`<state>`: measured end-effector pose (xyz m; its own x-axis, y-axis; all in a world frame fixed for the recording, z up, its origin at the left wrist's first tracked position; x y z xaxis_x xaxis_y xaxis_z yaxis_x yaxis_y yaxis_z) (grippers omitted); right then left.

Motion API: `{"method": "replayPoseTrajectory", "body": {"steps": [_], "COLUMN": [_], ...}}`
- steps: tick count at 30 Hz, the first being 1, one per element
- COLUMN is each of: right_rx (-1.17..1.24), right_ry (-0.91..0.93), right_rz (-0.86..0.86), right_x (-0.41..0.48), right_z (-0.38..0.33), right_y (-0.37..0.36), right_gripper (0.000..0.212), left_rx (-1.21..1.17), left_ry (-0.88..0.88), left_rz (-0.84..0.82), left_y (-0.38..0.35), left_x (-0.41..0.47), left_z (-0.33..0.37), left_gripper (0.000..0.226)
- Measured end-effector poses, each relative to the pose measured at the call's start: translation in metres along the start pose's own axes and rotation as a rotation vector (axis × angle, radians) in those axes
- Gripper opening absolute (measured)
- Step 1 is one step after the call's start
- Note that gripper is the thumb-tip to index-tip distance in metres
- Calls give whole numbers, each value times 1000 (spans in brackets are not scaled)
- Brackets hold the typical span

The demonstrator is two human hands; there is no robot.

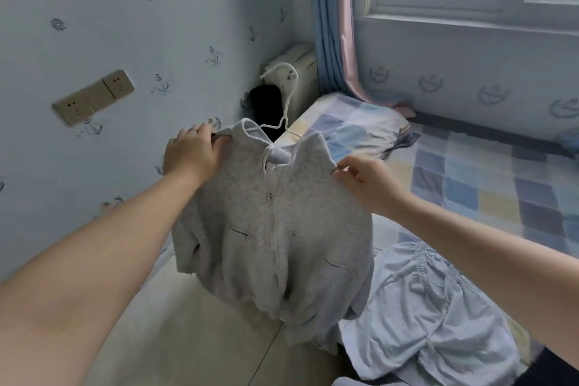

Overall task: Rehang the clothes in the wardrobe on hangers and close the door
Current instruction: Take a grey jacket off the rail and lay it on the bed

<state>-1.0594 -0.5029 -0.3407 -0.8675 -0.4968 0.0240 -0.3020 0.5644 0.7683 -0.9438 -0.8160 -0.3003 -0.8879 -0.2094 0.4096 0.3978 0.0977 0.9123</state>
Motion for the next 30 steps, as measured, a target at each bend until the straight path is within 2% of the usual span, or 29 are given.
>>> {"method": "replayPoseTrajectory", "body": {"steps": [4,10,22,30], "right_rx": [-9,-28,-230,-482], "right_ry": [-121,-256,-647,-739], "right_rz": [-80,-96,-27,-52], "right_x": [46,111,208,260], "right_z": [57,112,214,311], "right_y": [-40,-76,-165,-246], "right_gripper": [15,15,17,18], "left_rx": [-23,-218,-457,-559], "left_ry": [74,159,108,32], "left_rz": [-192,-290,-528,-615], "left_y": [-83,-176,-386,-553], "left_x": [22,50,137,155], "left_z": [-1,-4,-8,13], "left_gripper": [42,36,41,34]}}
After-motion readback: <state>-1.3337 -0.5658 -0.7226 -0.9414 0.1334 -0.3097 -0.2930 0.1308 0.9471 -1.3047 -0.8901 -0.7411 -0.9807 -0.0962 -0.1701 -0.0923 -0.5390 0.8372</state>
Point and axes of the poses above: each hand's wrist, its own x-axis towards the middle knuckle, its own y-axis out of the back of the hand, z = x × y, the point moved 7 cm from there along x, towards the middle knuckle, and after that the axes turned 14 degrees about -y, right-handed, at the moved point
